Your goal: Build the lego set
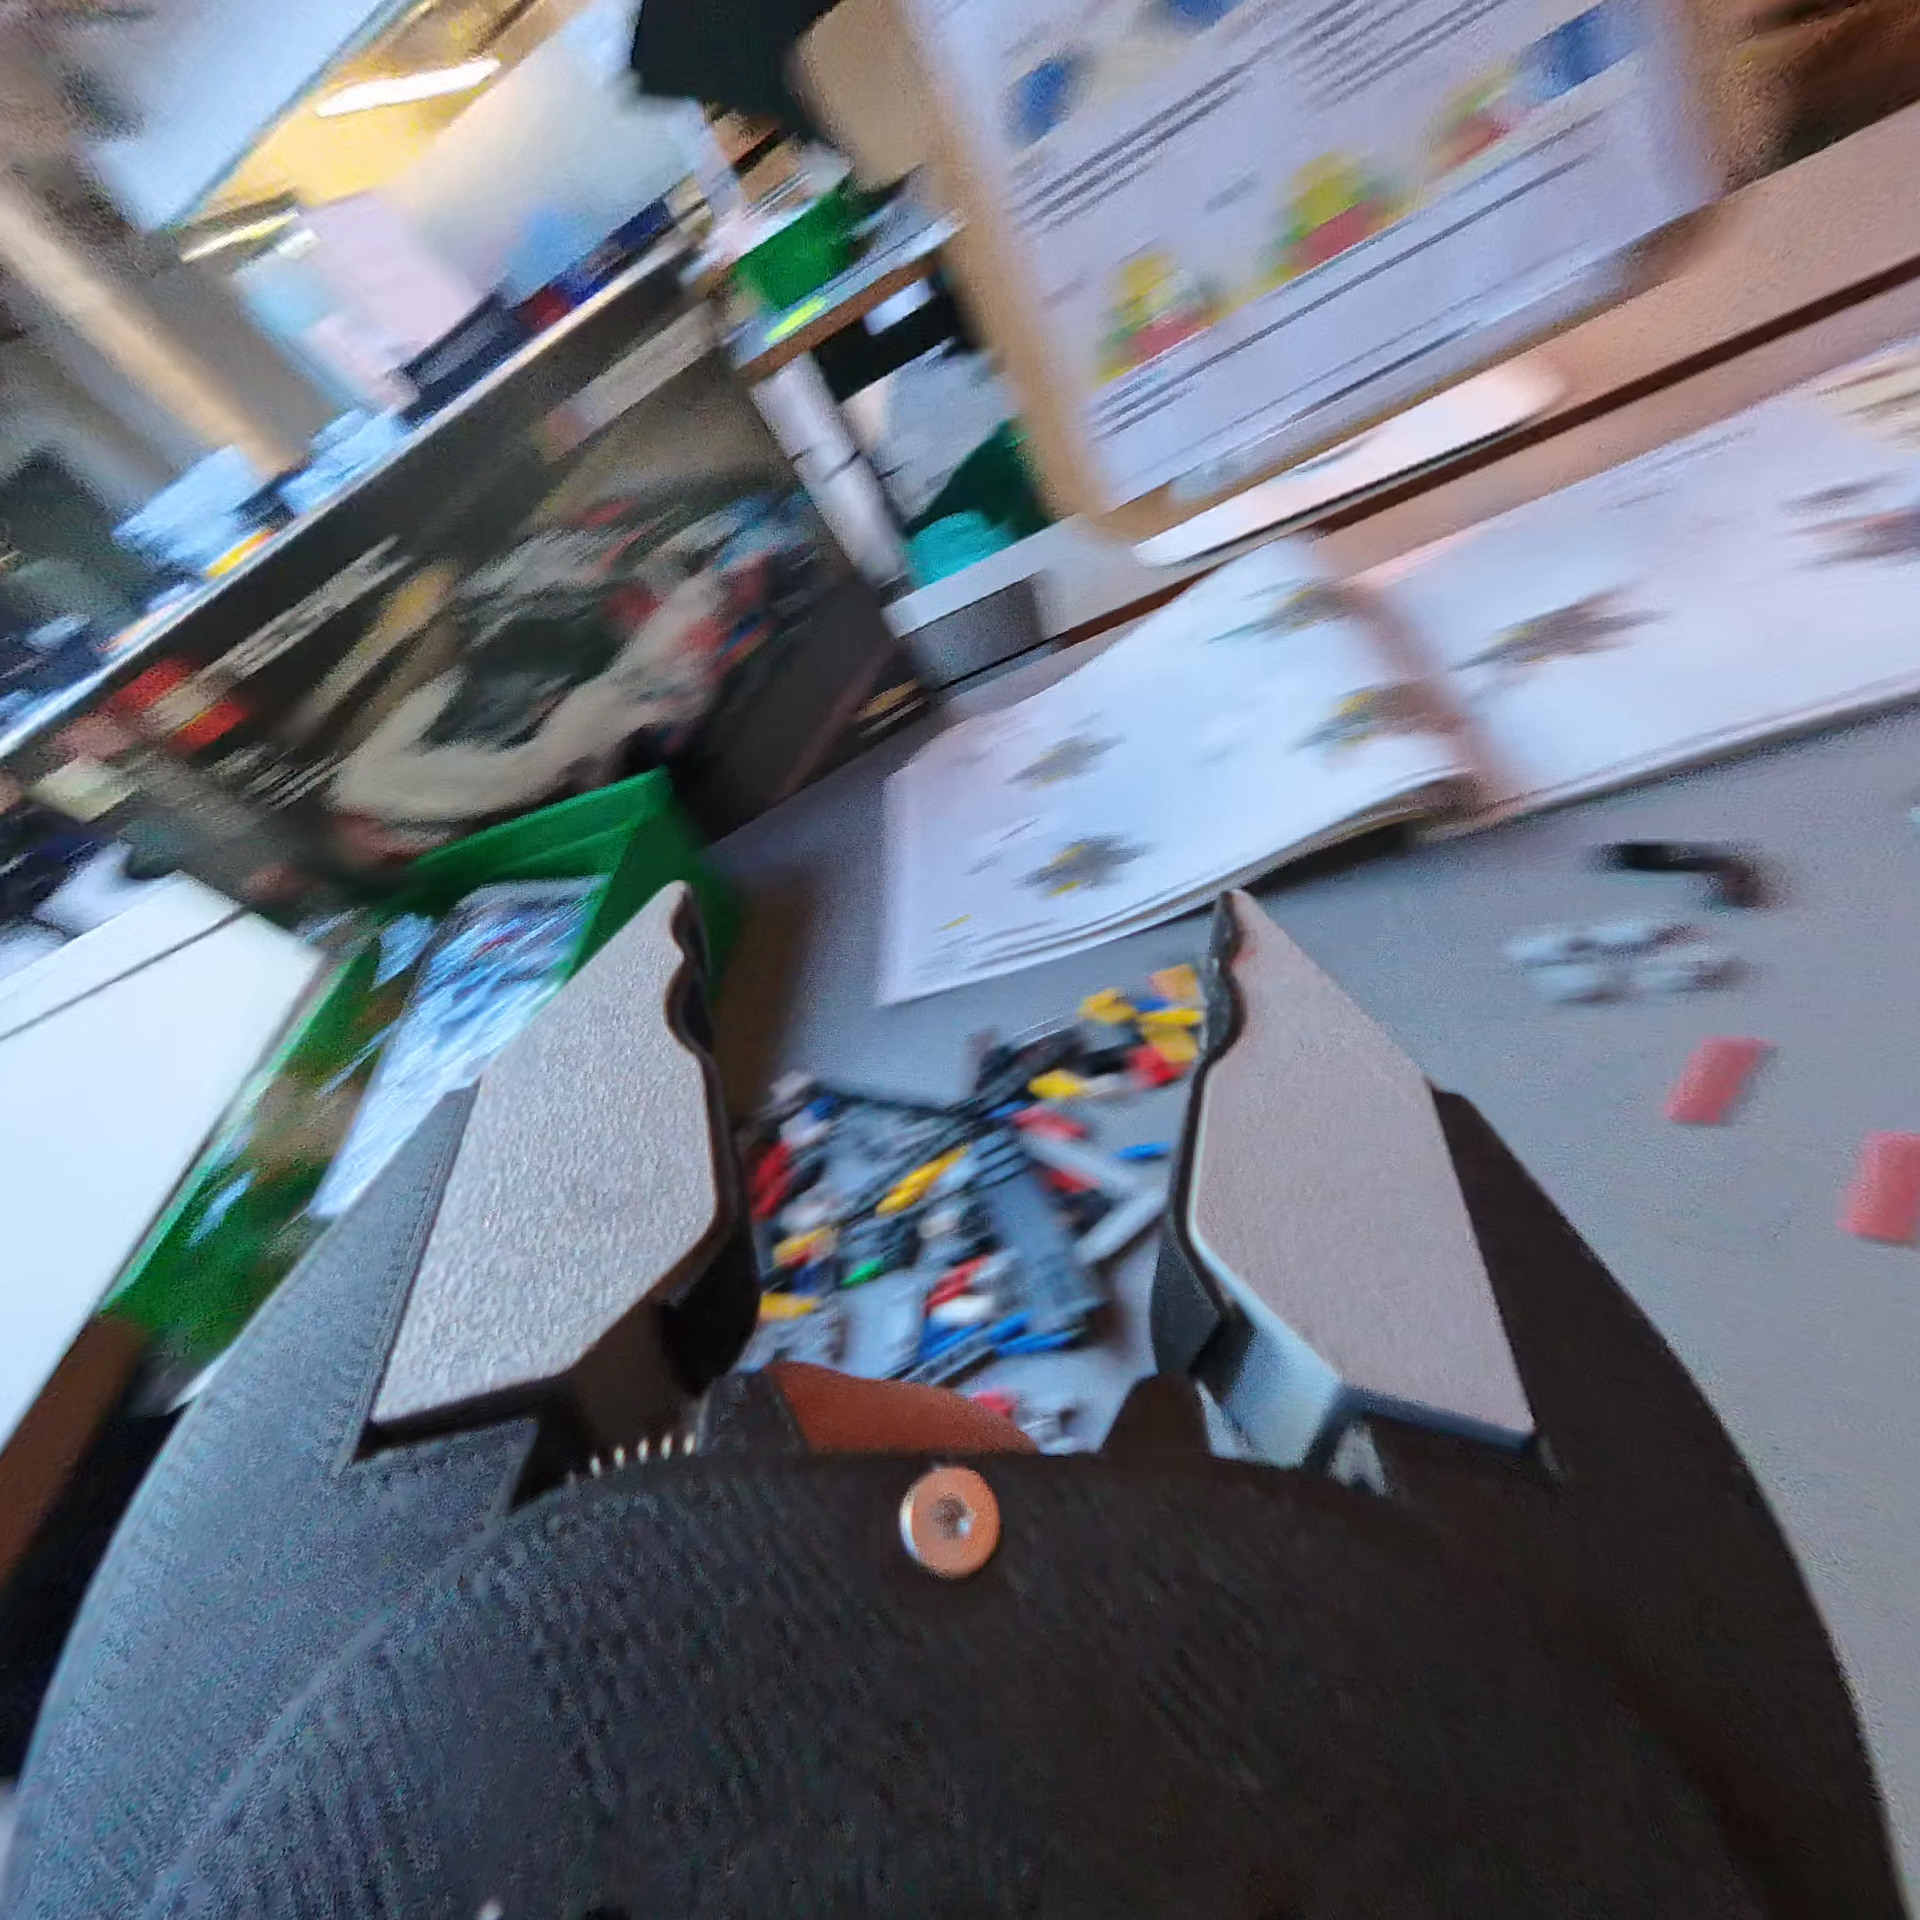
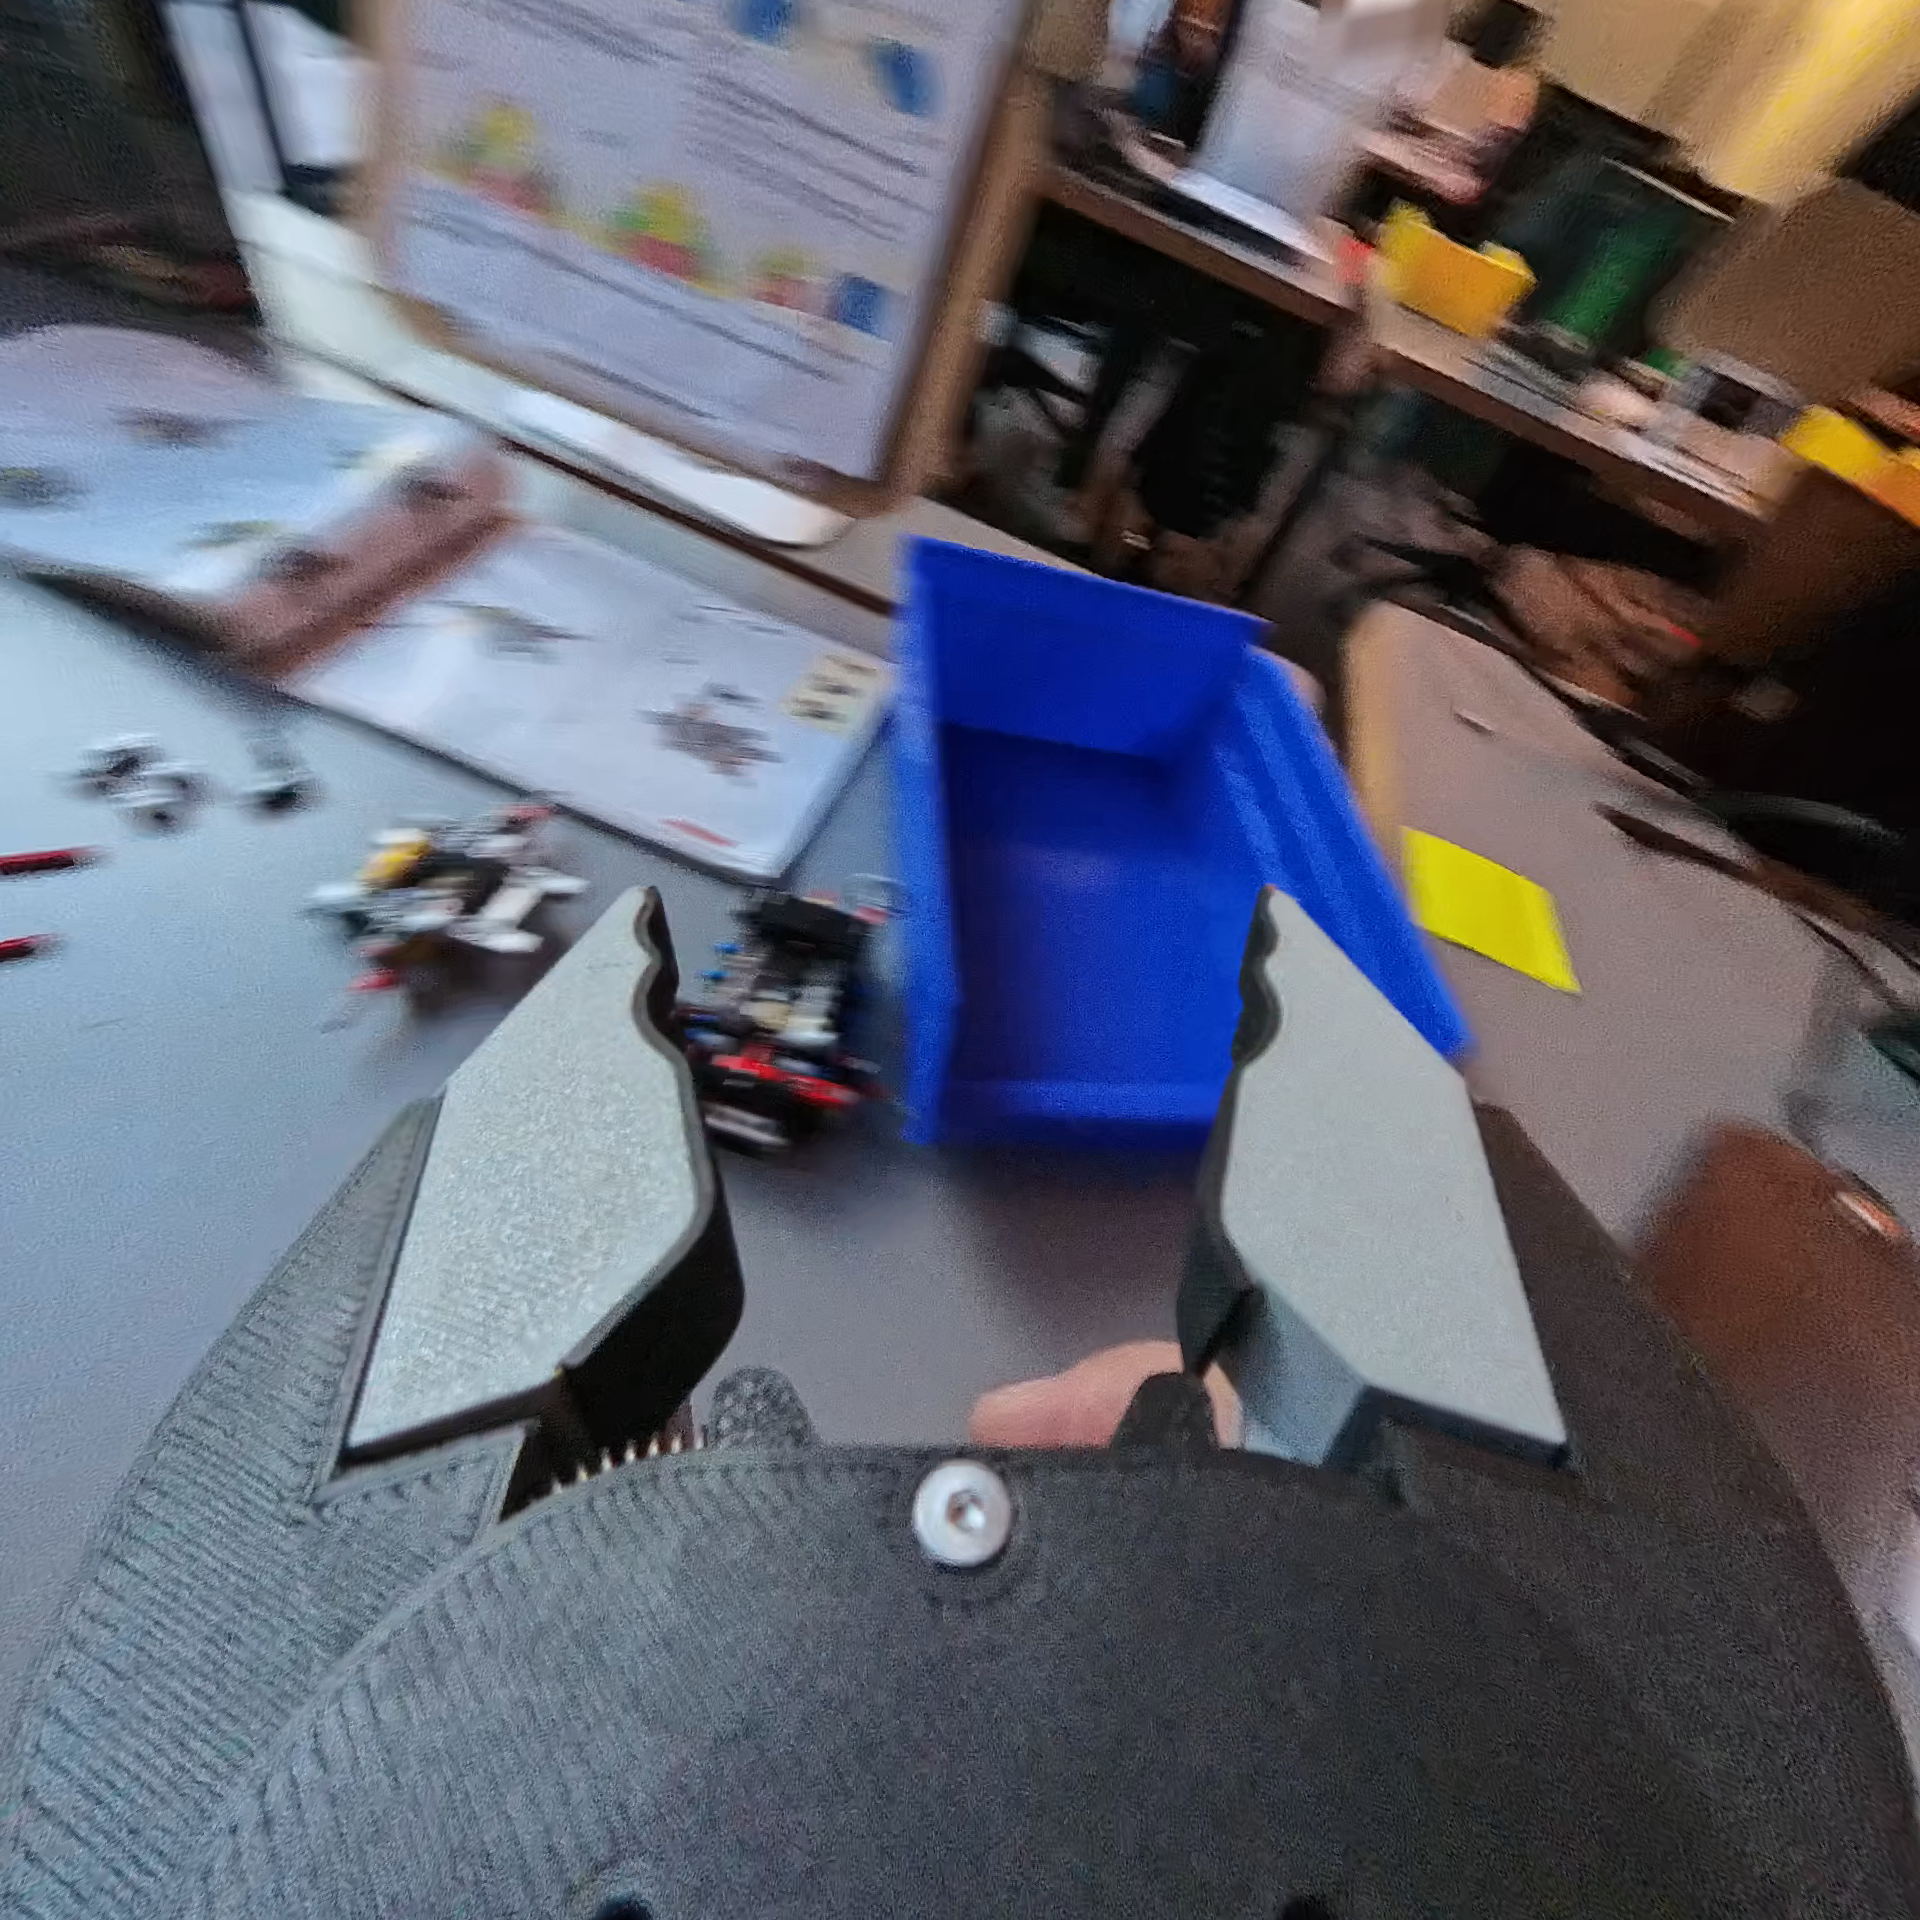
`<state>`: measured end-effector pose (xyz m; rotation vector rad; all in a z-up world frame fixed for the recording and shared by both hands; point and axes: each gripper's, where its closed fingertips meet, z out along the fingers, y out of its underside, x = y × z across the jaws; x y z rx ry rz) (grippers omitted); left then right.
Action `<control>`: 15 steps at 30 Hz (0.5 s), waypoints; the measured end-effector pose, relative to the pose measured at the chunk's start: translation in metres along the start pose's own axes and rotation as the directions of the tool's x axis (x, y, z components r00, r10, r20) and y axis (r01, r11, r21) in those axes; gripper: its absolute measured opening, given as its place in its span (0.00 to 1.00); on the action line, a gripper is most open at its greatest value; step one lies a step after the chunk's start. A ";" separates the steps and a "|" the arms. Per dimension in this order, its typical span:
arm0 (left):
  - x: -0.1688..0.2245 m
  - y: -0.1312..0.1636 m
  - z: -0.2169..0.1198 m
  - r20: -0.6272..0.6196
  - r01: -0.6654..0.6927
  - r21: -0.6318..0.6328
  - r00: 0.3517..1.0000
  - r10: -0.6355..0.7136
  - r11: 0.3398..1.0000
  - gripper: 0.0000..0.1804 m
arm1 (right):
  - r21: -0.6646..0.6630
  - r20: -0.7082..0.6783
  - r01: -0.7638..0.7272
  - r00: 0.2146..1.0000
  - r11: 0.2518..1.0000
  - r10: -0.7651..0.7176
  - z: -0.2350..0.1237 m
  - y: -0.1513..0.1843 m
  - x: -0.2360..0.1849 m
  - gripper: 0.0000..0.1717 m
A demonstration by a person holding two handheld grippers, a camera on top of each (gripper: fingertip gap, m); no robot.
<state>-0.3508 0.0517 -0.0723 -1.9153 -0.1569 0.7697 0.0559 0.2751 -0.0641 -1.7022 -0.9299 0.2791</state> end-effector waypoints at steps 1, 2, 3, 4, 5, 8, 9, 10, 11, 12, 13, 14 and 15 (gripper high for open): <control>-0.030 0.017 0.003 0.073 0.016 -0.049 0.997 -0.012 0.999 0.52 | -0.012 -0.080 -0.033 0.996 0.999 0.032 -0.006 0.007 0.031 0.61; -0.055 0.031 0.004 0.121 0.048 -0.085 0.992 -0.038 0.995 0.51 | -0.013 -0.143 -0.067 0.988 0.998 0.064 -0.014 0.013 0.057 0.58; -0.075 0.043 0.002 0.162 0.084 -0.108 0.985 -0.065 0.991 0.50 | -0.005 -0.180 -0.103 0.978 0.995 0.100 -0.023 0.017 0.075 0.58; -0.091 0.050 -0.001 0.192 0.113 -0.119 0.977 -0.089 0.987 0.49 | 0.010 -0.191 -0.139 0.972 0.990 0.138 -0.030 0.019 0.087 0.57; -0.099 0.052 -0.004 0.202 0.132 -0.115 0.974 -0.107 0.985 0.49 | 0.028 -0.177 -0.168 0.969 0.985 0.170 -0.035 0.019 0.092 0.56; -0.083 0.037 -0.008 0.110 0.188 -0.056 0.977 -0.181 0.981 0.48 | 0.034 -0.042 -0.192 0.980 0.981 0.194 -0.031 0.014 0.069 0.54; -0.061 0.029 -0.006 0.025 0.206 -0.044 0.978 -0.205 0.977 0.48 | 0.012 0.029 -0.191 0.981 0.982 0.190 -0.025 0.014 0.050 0.55; -0.034 0.021 -0.003 -0.075 0.218 -0.044 0.972 -0.221 0.975 0.49 | -0.014 0.109 -0.185 0.977 0.983 0.185 -0.017 0.014 0.027 0.54; -0.002 0.014 -0.001 -0.177 0.223 -0.054 0.957 -0.229 0.973 0.50 | -0.039 0.191 -0.171 0.966 0.984 0.176 -0.009 0.014 0.000 0.54; 0.034 0.009 -0.001 -0.289 0.216 -0.073 0.930 -0.228 0.974 0.51 | -0.062 0.270 -0.150 0.949 0.987 0.162 -0.002 0.014 -0.029 0.54; 0.072 0.005 -0.004 -0.400 0.201 -0.098 0.889 -0.224 0.975 0.53 | -0.084 0.344 -0.121 0.928 0.989 0.143 0.003 0.015 -0.060 0.54; 0.108 0.001 -0.009 -0.496 0.185 -0.121 0.840 -0.220 0.975 0.53 | -0.104 0.410 -0.082 0.904 0.991 0.118 0.007 0.017 -0.090 0.54; 0.140 -0.002 -0.016 -0.574 0.170 -0.136 0.789 -0.218 0.976 0.53 | -0.118 0.462 -0.041 0.882 0.992 0.092 0.010 0.019 -0.118 0.54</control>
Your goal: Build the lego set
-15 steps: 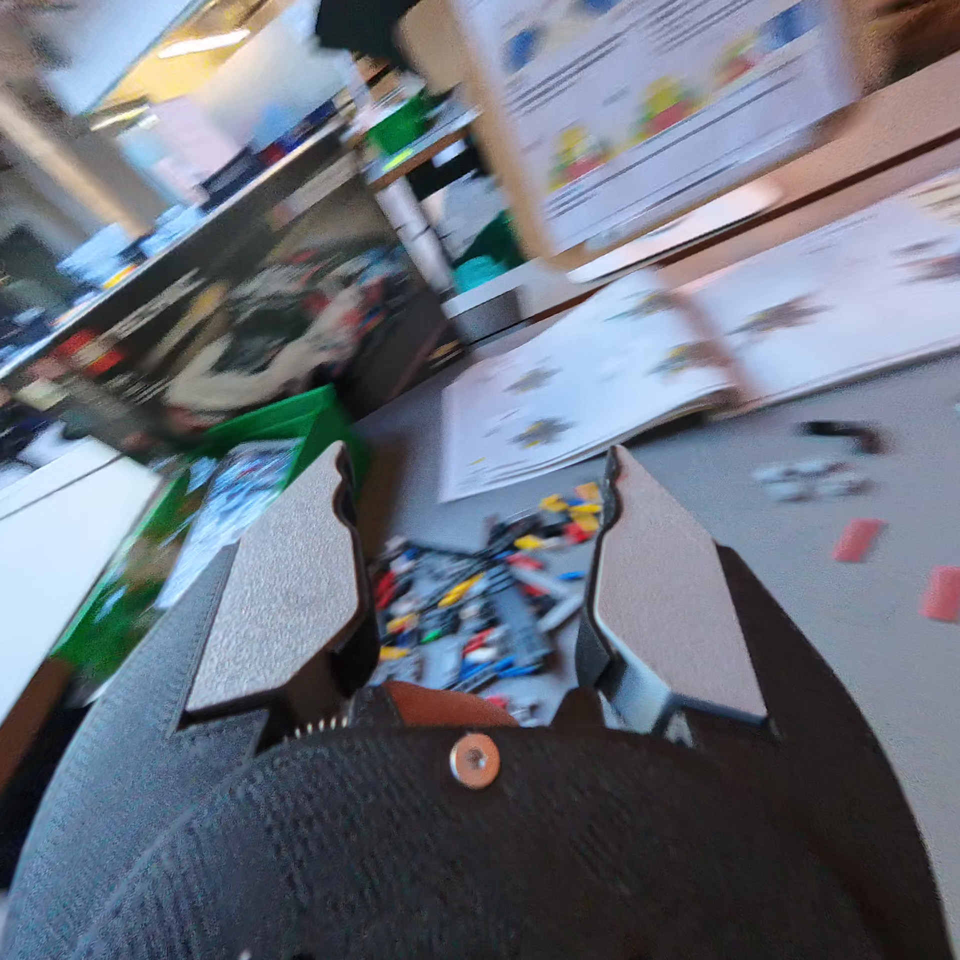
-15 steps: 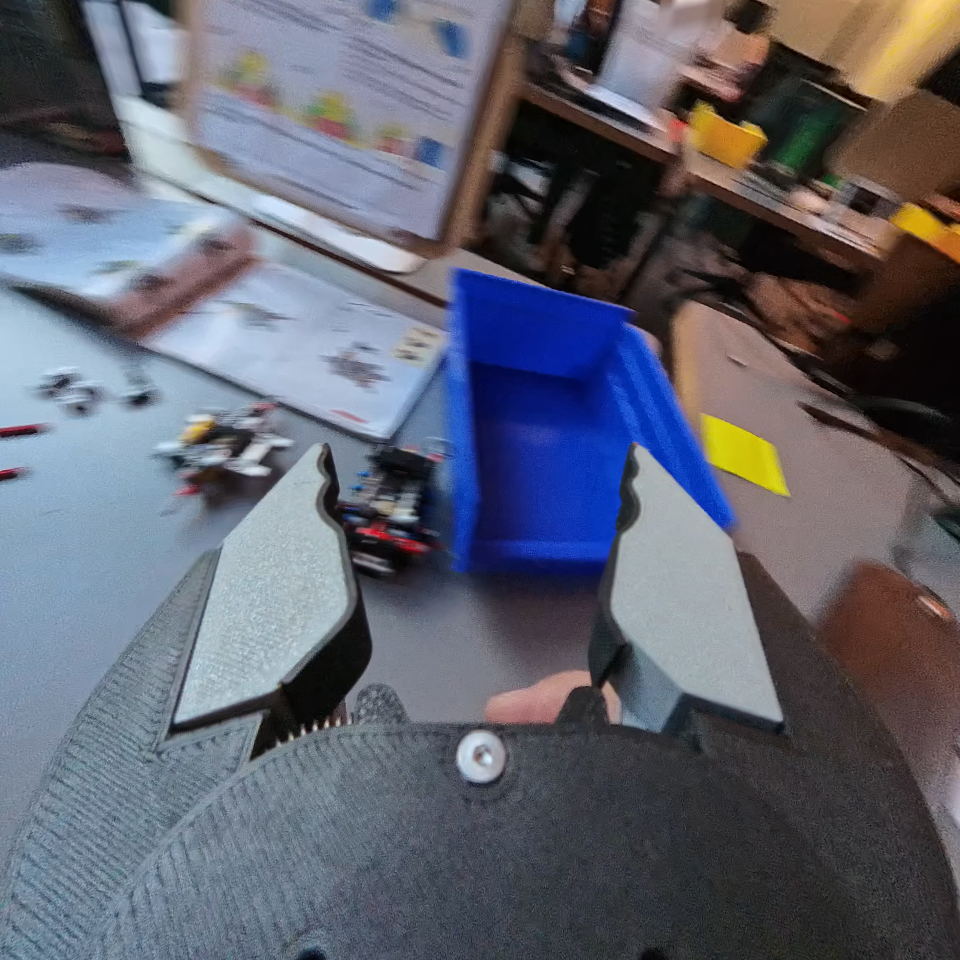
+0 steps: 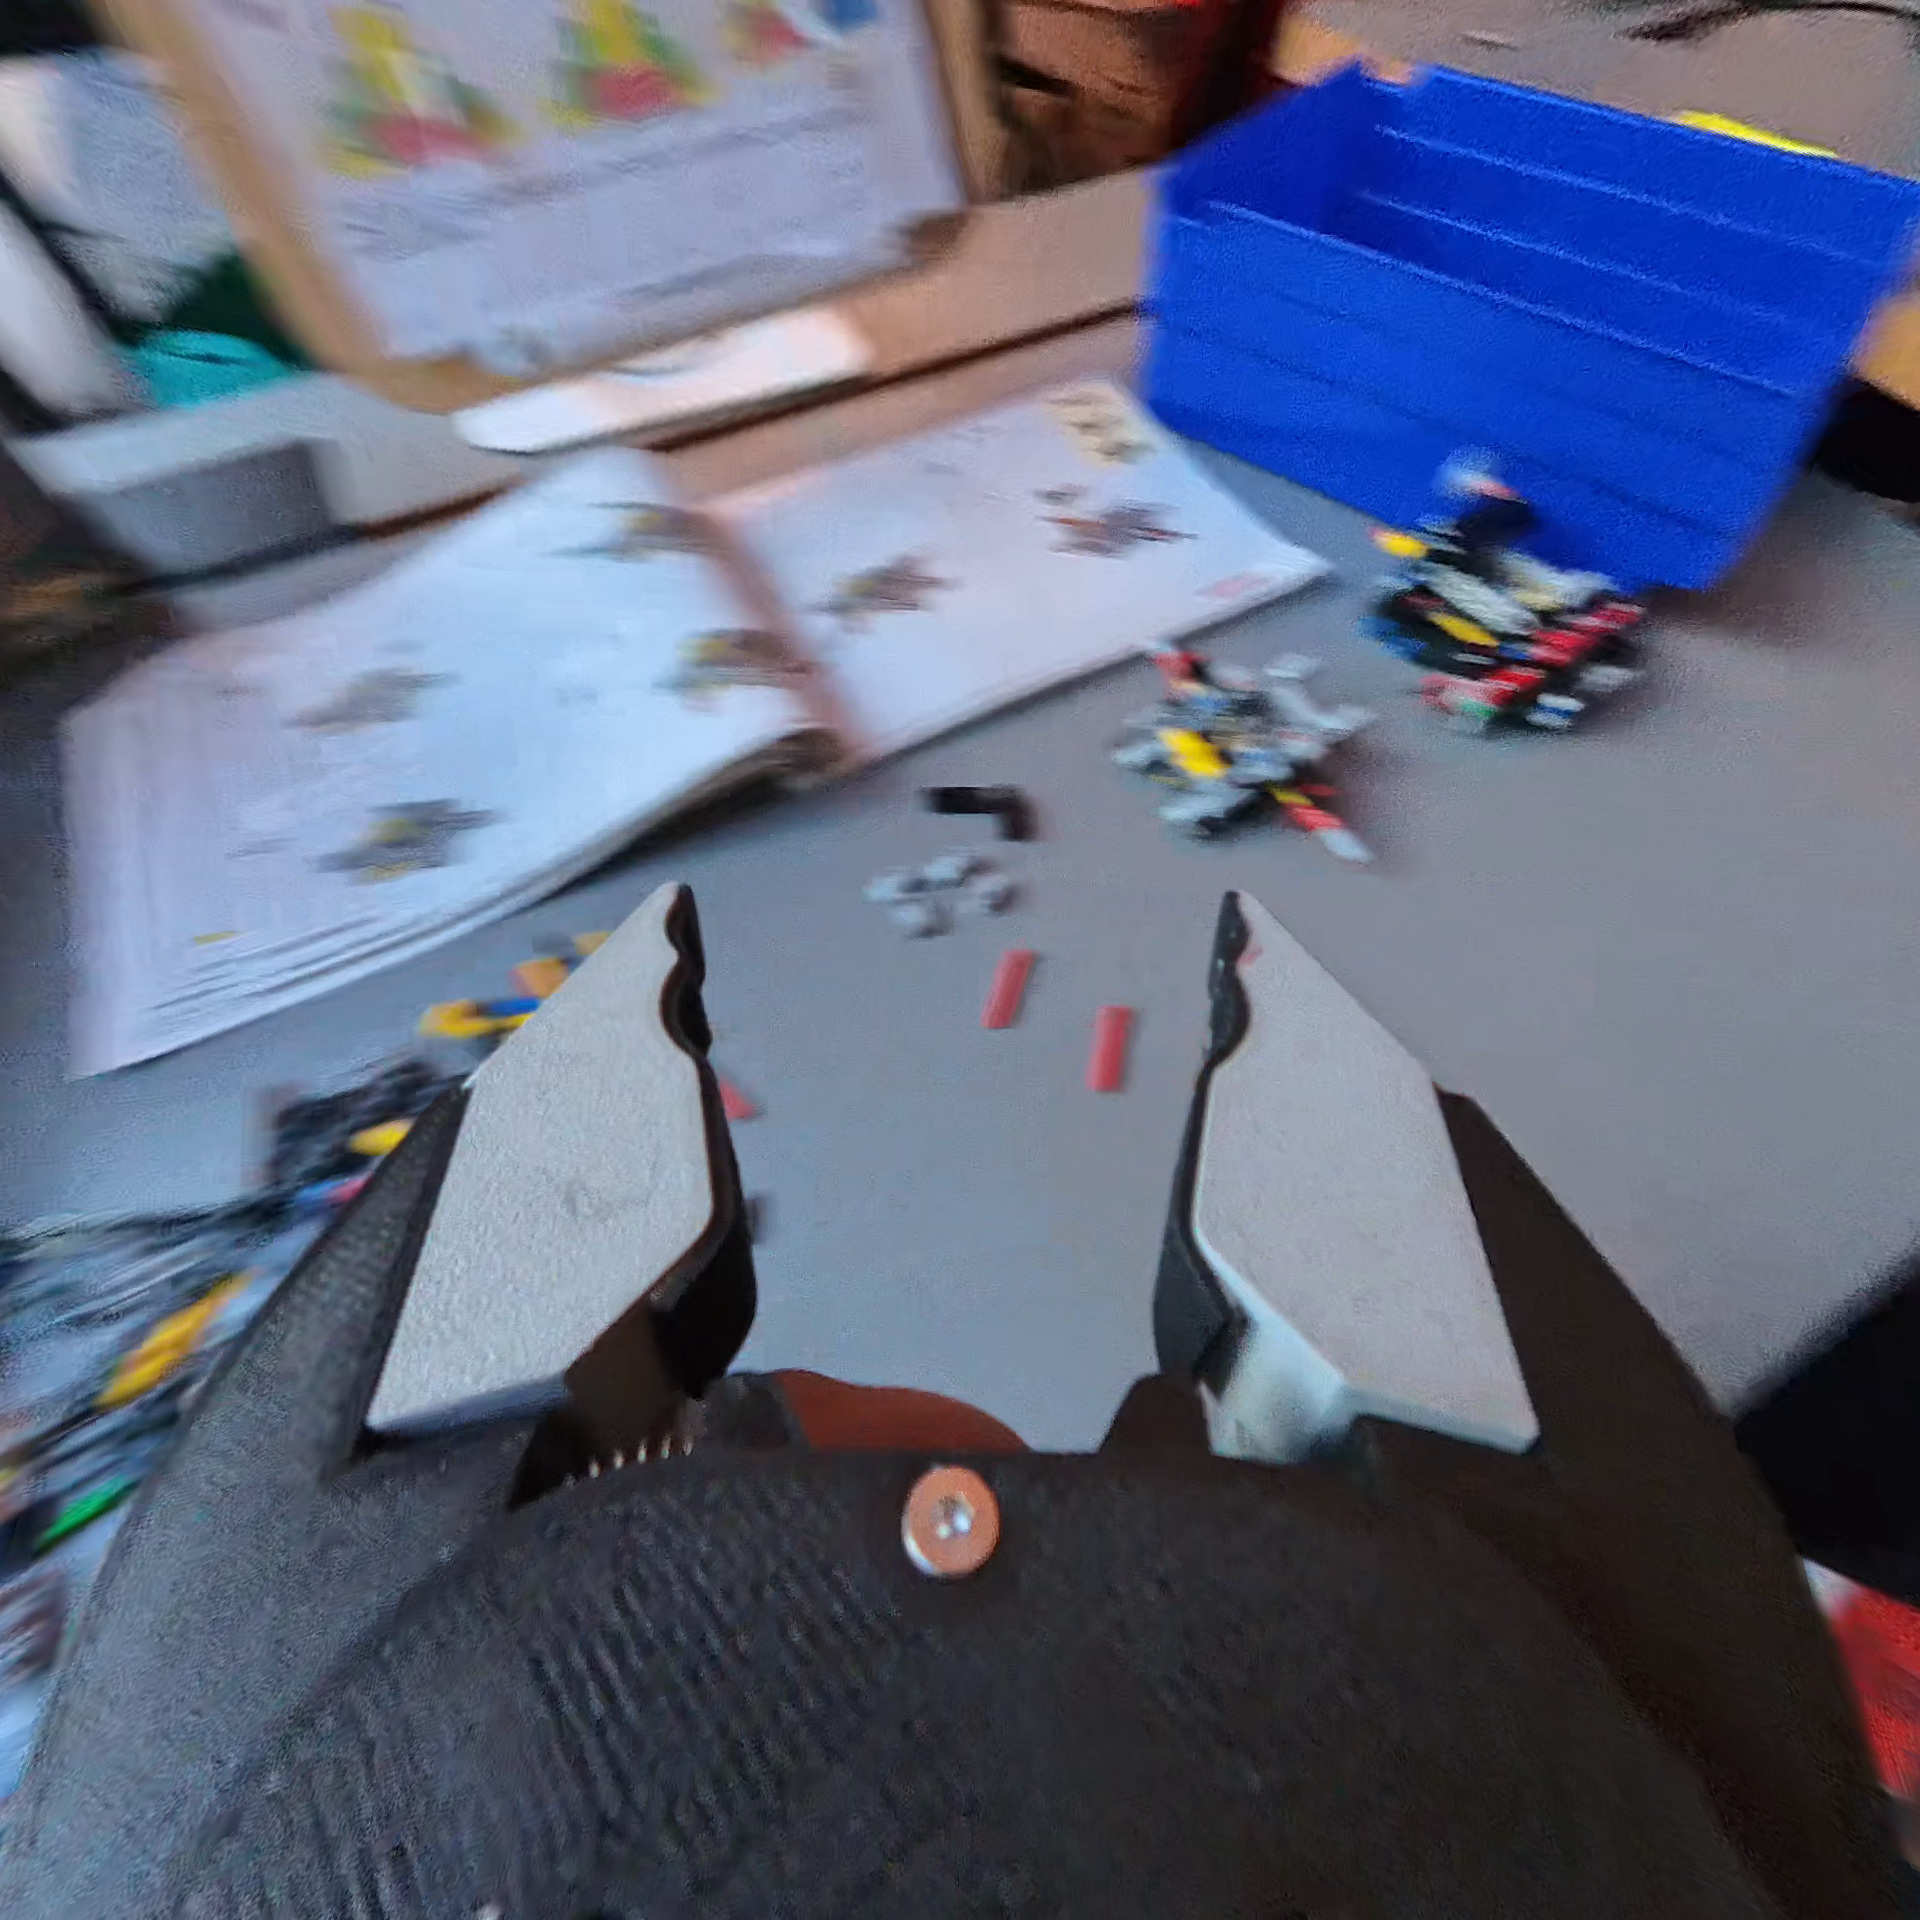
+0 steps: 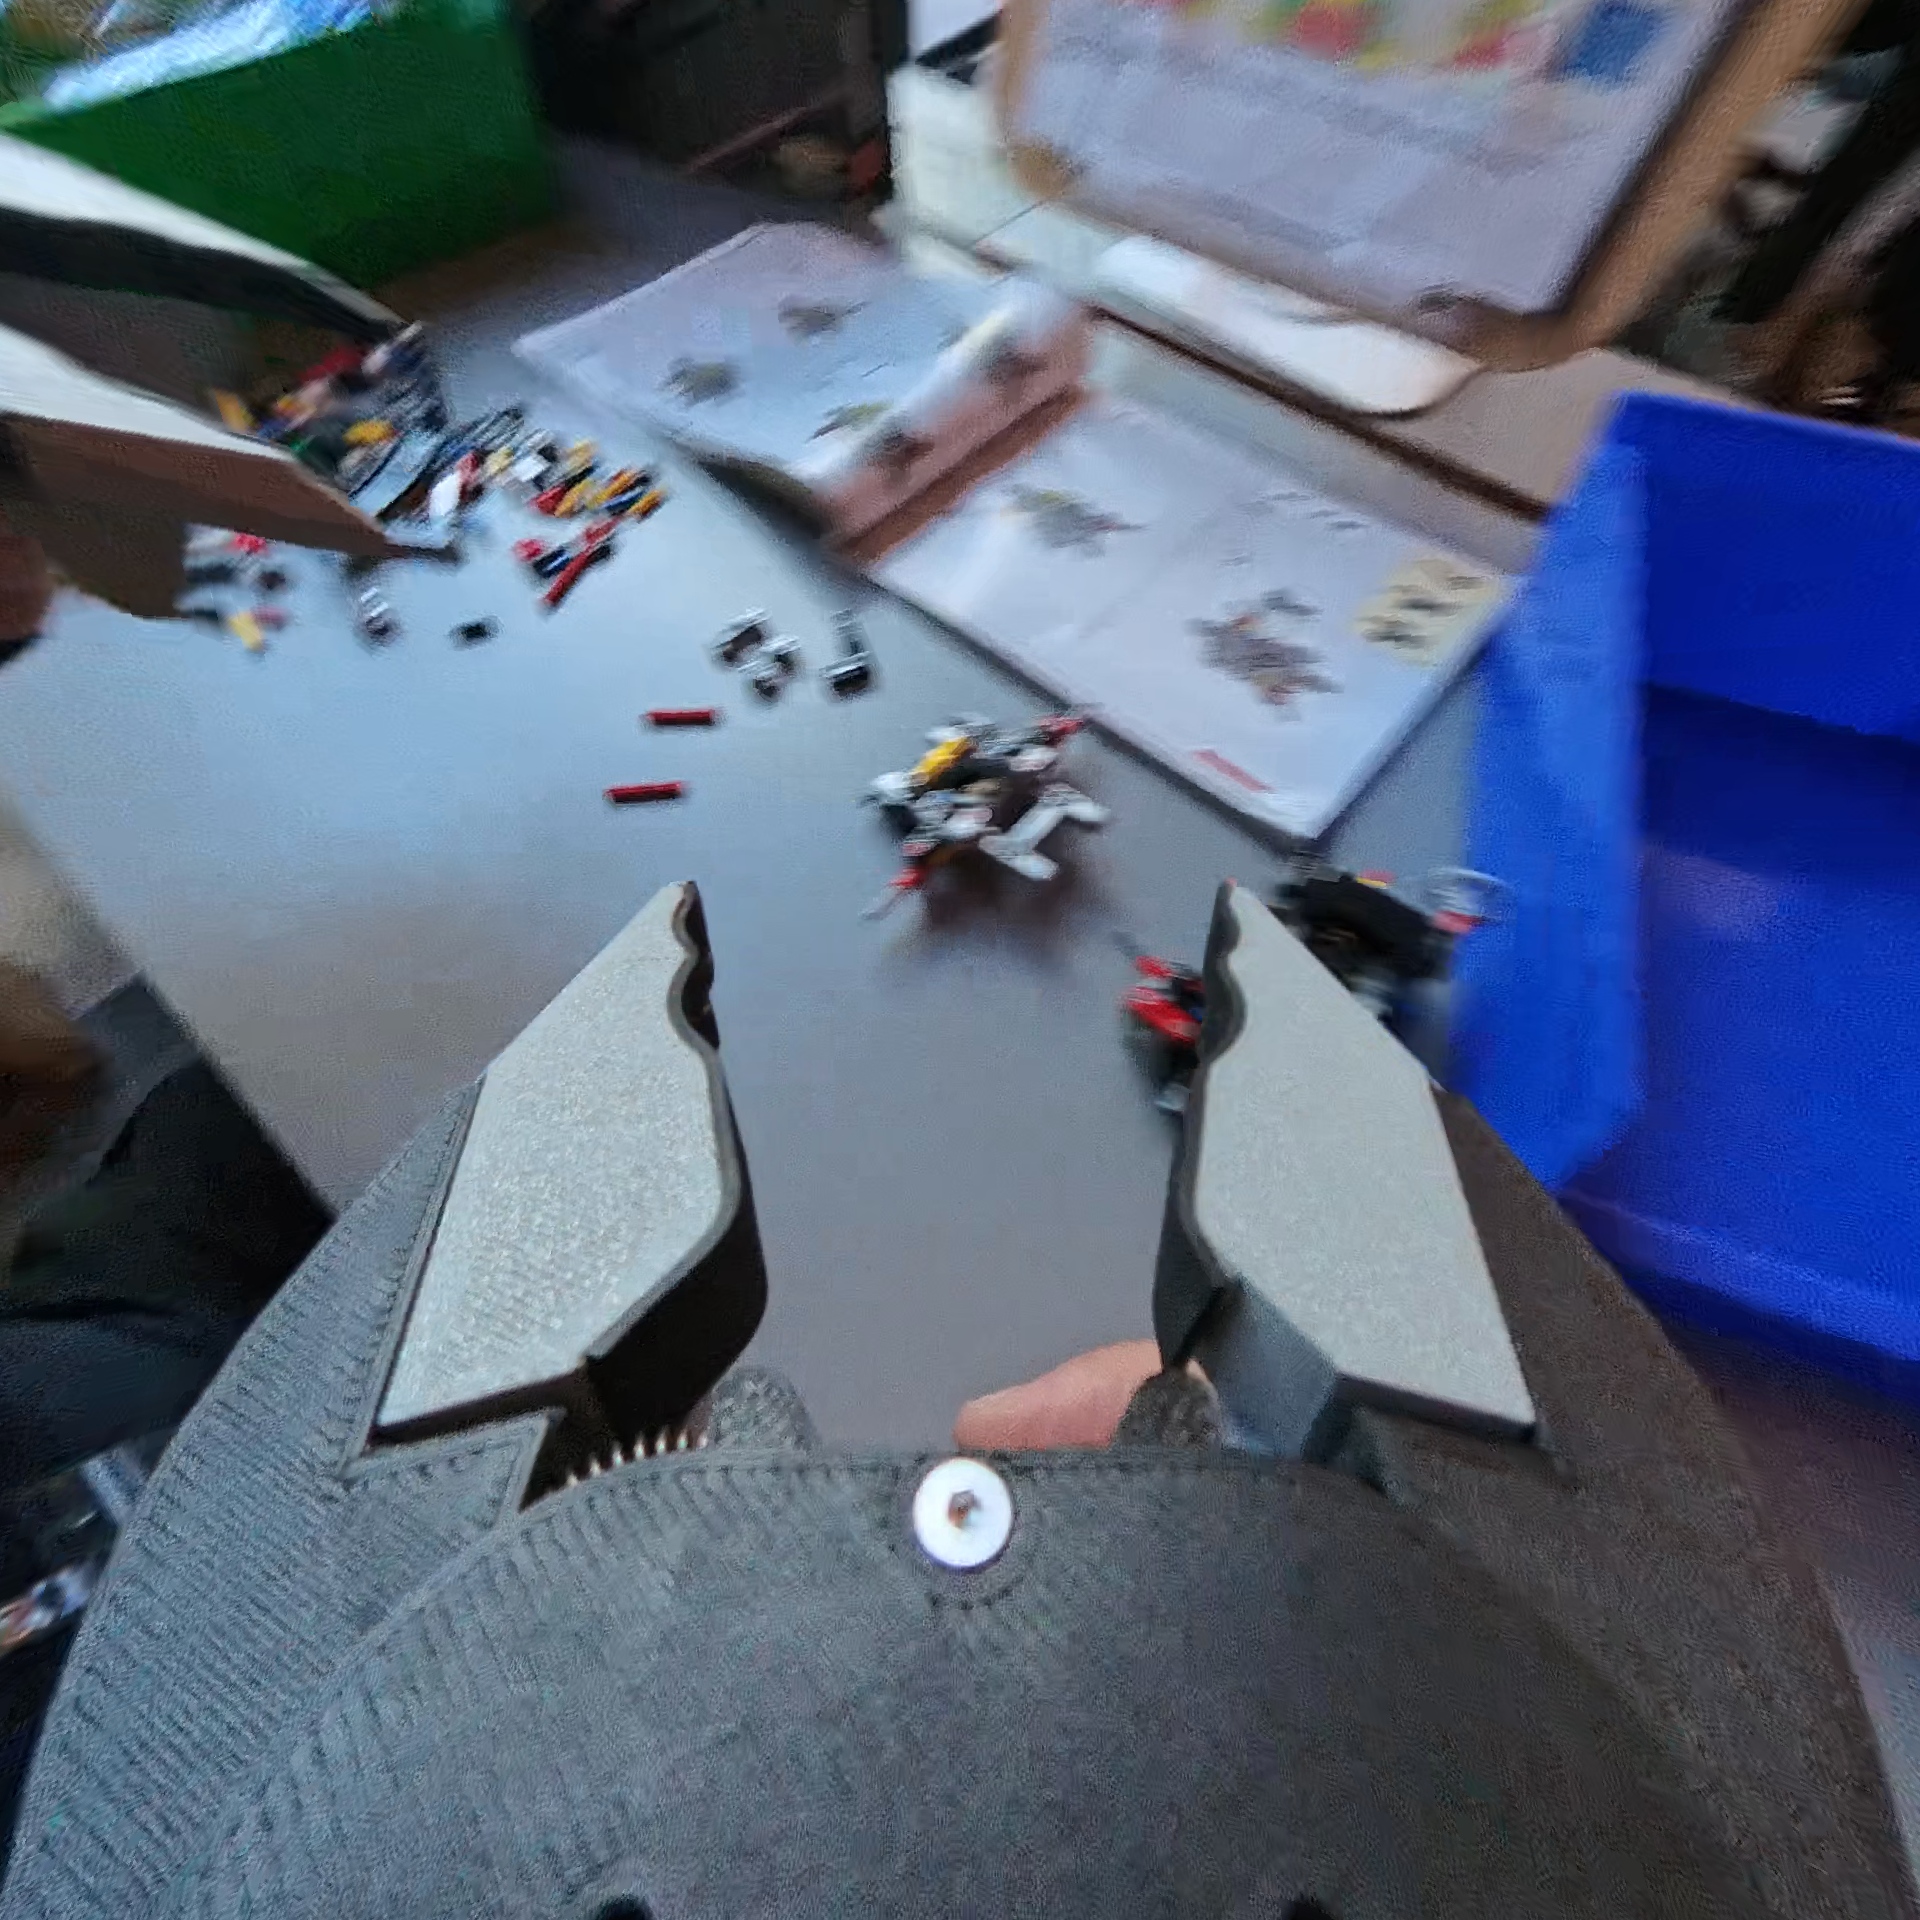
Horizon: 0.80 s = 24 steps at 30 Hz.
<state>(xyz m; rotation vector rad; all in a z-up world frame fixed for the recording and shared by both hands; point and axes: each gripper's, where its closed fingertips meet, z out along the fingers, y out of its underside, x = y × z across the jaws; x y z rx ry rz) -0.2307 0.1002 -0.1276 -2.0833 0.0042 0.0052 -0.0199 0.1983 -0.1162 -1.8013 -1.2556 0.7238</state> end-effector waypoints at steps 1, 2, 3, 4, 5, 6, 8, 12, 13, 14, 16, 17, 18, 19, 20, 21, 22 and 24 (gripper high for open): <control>0.028 0.003 0.009 -0.081 -0.006 -0.013 0.997 0.005 1.000 0.53 | -0.027 0.049 0.032 0.998 0.999 -0.030 0.013 0.004 -0.022 0.54; 0.052 0.007 0.016 -0.149 -0.027 -0.031 0.989 0.022 0.999 0.53 | -0.052 0.095 0.064 0.994 0.997 -0.059 0.024 0.008 -0.042 0.54; 0.070 0.012 0.020 -0.190 -0.057 -0.056 0.981 0.045 0.997 0.54 | -0.073 0.128 0.096 0.988 0.993 -0.086 0.031 0.012 -0.058 0.55; 0.082 0.016 0.022 -0.215 -0.081 -0.077 0.975 0.063 0.994 0.54 | -0.088 0.149 0.125 0.983 0.988 -0.111 0.034 0.015 -0.068 0.55; 0.089 0.017 0.020 -0.238 -0.099 -0.086 0.968 0.076 0.991 0.54 | -0.091 0.165 0.146 0.978 0.985 -0.130 0.033 0.015 -0.074 0.55; 0.089 0.013 0.015 -0.243 -0.102 -0.077 0.967 0.081 0.992 0.55 | -0.079 0.169 0.157 0.975 0.984 -0.142 0.028 0.012 -0.075 0.56; 0.070 -0.007 -0.001 -0.195 -0.054 -0.002 0.979 0.052 0.999 0.54 | -0.005 0.144 0.138 0.980 0.990 -0.136 0.008 -0.006 -0.067 0.55; 0.006 -0.051 -0.053 -0.015 0.038 0.179 0.999 -0.036 0.983 0.51 | 0.217 0.033 0.099 0.994 0.971 -0.109 -0.058 -0.053 -0.036 0.53; -0.010 -0.057 -0.068 0.047 0.028 0.210 0.998 -0.039 0.977 0.52 | 0.236 -0.032 0.110 0.994 0.966 -0.106 -0.073 -0.057 -0.022 0.53; -0.026 -0.062 -0.084 0.121 0.007 0.233 0.992 -0.036 0.972 0.52 | 0.235 -0.109 0.127 0.989 0.964 -0.104 -0.087 -0.057 -0.006 0.54; -0.053 -0.067 -0.114 0.249 -0.040 0.264 0.968 -0.028 0.964 0.52 | 0.181 -0.226 0.146 0.969 0.973 -0.103 -0.107 -0.046 0.024 0.54; -0.063 -0.066 -0.124 0.288 -0.058 0.269 0.957 -0.023 0.961 0.53 | 0.135 -0.251 0.143 0.962 0.980 -0.106 -0.111 -0.036 0.034 0.55; -0.070 -0.065 -0.130 0.313 -0.068 0.271 0.950 -0.021 0.960 0.54 | 0.092 -0.266 0.140 0.957 0.986 -0.111 -0.113 -0.026 0.043 0.57; -0.075 -0.063 -0.132 0.324 -0.067 0.269 0.946 -0.025 0.961 0.54 | 0.059 -0.281 0.138 0.952 0.989 -0.117 -0.113 -0.018 0.051 0.56; -0.078 -0.060 -0.128 0.318 -0.053 0.261 0.948 -0.034 0.964 0.54 | 0.037 -0.294 0.131 0.949 0.991 -0.115 -0.110 -0.013 0.058 0.55; -0.076 -0.054 -0.120 0.290 -0.031 0.239 0.956 -0.041 0.970 0.54 | 0.021 -0.290 0.116 0.951 0.993 -0.105 -0.104 -0.008 0.061 0.54; -0.070 -0.047 -0.107 0.245 -0.017 0.200 0.969 -0.033 0.980 0.54 | 0.012 -0.257 0.099 0.962 0.995 -0.093 -0.094 -0.005 0.059 0.51; -0.051 -0.028 -0.071 0.160 -0.034 0.103 0.987 0.017 0.994 0.53 | 0.002 -0.126 0.072 0.989 0.997 -0.071 -0.065 0.000 0.040 0.45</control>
